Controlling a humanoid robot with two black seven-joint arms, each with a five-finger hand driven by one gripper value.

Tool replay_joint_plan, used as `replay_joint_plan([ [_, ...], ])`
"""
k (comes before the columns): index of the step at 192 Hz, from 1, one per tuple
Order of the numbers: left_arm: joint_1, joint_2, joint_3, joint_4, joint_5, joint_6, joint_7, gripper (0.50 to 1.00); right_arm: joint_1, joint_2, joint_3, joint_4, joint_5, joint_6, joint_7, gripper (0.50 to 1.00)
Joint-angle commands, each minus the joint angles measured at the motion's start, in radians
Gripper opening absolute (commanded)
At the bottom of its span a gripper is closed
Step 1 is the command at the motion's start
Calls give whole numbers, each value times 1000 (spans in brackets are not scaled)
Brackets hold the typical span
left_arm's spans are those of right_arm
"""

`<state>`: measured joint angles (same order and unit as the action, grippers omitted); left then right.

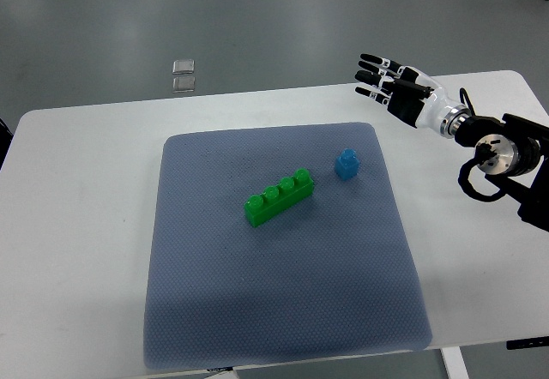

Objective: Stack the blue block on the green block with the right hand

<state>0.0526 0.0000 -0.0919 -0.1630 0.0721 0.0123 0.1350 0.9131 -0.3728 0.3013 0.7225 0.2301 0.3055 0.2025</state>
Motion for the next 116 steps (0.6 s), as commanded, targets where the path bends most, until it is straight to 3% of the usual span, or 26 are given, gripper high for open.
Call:
replay_joint_plan([
  [1, 0, 0, 1, -3, 0, 1, 0, 1000, -3, 0, -1, 0, 0, 1, 0, 926],
  [82, -13, 0, 4, 8, 0, 1, 0, 1000, 0, -8, -7, 0, -9, 0, 0, 926],
  [116, -13, 0, 1, 3, 0, 3, 0, 1000, 0, -15, 2, 0, -130, 23, 9, 926],
])
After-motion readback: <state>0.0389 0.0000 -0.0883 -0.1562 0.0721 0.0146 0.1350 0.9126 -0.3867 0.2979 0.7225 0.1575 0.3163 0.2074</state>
